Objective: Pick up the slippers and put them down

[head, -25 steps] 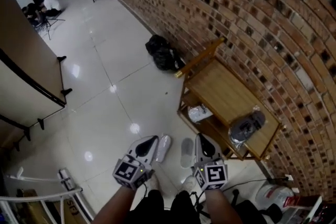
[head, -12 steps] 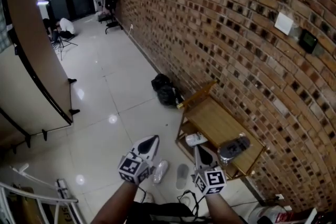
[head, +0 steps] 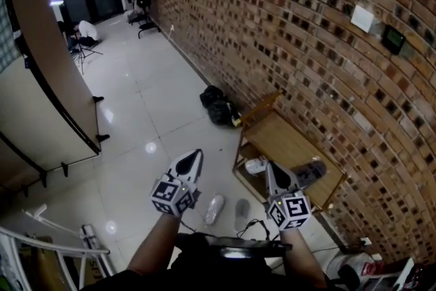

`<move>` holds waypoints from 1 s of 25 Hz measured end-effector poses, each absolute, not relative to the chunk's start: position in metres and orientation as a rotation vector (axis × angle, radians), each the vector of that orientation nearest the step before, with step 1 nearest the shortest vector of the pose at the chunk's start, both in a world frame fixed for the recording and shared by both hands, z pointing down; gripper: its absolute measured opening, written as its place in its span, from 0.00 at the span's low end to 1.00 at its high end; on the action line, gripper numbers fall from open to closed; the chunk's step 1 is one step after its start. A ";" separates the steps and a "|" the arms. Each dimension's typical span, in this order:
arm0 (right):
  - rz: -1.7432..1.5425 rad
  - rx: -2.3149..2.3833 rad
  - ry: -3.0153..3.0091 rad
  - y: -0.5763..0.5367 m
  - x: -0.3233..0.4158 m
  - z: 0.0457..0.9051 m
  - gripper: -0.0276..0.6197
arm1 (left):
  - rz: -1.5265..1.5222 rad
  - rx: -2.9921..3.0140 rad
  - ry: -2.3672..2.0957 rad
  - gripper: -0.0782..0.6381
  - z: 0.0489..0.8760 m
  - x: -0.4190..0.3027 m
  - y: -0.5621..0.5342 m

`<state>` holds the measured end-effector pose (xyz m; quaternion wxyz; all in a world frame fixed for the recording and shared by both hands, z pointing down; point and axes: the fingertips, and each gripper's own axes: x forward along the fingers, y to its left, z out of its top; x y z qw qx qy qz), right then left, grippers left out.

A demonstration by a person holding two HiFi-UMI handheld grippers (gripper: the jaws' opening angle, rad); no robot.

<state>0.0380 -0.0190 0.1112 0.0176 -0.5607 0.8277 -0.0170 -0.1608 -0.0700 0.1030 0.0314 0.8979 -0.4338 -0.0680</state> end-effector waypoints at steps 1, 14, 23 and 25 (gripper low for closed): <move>-0.064 -1.753 2.541 -0.016 0.043 0.110 0.05 | -0.211 2.754 -1.335 0.11 0.105 -0.163 -0.068; -0.292 -1.881 2.384 0.001 0.081 0.154 0.05 | -0.204 2.598 -1.435 0.11 0.137 -0.209 -0.059; -0.272 -1.908 2.410 -0.006 0.072 0.146 0.05 | -0.191 2.636 -1.369 0.11 0.143 -0.206 -0.058; -0.258 -1.918 2.405 -0.004 0.071 0.143 0.05 | -0.185 2.641 -1.370 0.11 0.143 -0.208 -0.057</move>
